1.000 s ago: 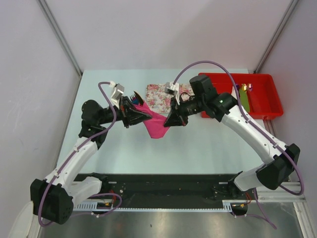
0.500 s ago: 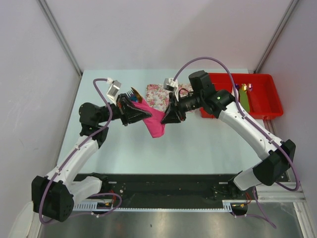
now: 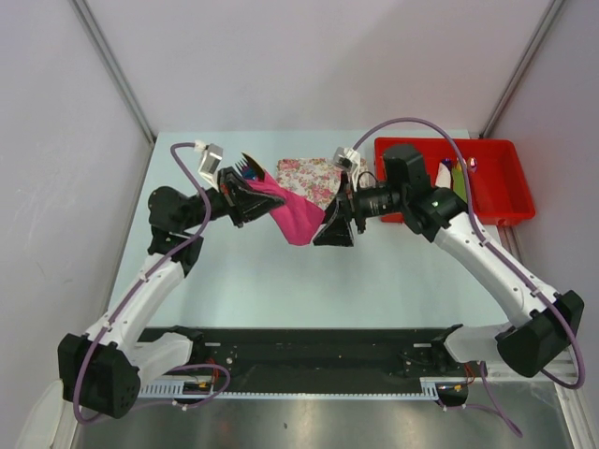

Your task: Place the utensils on the paper napkin and roll it up

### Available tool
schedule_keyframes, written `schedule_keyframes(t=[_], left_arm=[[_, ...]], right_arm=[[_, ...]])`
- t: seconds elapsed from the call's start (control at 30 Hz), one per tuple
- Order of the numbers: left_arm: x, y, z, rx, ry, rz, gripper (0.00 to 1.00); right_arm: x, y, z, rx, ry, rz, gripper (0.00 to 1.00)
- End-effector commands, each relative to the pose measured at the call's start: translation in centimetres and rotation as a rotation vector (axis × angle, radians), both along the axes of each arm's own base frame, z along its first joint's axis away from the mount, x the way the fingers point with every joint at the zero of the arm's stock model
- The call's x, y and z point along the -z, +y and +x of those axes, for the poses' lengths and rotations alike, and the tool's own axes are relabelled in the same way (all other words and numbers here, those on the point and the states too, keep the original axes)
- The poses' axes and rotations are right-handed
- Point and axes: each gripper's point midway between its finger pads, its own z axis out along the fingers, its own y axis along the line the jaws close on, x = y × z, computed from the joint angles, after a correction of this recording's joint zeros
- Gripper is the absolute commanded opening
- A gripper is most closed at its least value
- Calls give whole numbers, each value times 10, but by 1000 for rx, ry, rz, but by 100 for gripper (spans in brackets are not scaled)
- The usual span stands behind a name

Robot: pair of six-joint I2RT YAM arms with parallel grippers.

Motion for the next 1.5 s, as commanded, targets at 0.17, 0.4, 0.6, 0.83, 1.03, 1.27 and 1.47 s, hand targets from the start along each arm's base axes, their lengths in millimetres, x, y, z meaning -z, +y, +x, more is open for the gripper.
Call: schedule_keyframes(t=[0.17,0.4,0.6,0.83,1.03,1.27,1.47], left_arm=[[-37,6,13,-81,-91,-61,0],[-44,6,7,-45,-80,-100,0],[-49,11,0,-4,-45,-138,0],[-54,11,-7,30,-63,-128,0],[-42,15,17,-106,-61,-77,0],[-20,30,63,-351,57,0,0],[-24,27,71,-382,64,8,0]], right_arm=[[-17,18,13,48,2,78,89],[-8,26,18,6,-13,74,46],[-7,20,19,-58,-102,82,0],[-11,19,21,-84,-66,79,22],[-33,9,49,138,-89,50,70],[-72,-15,66,385,-198,84,74],[-78,4,62,370,-295,81,75]])
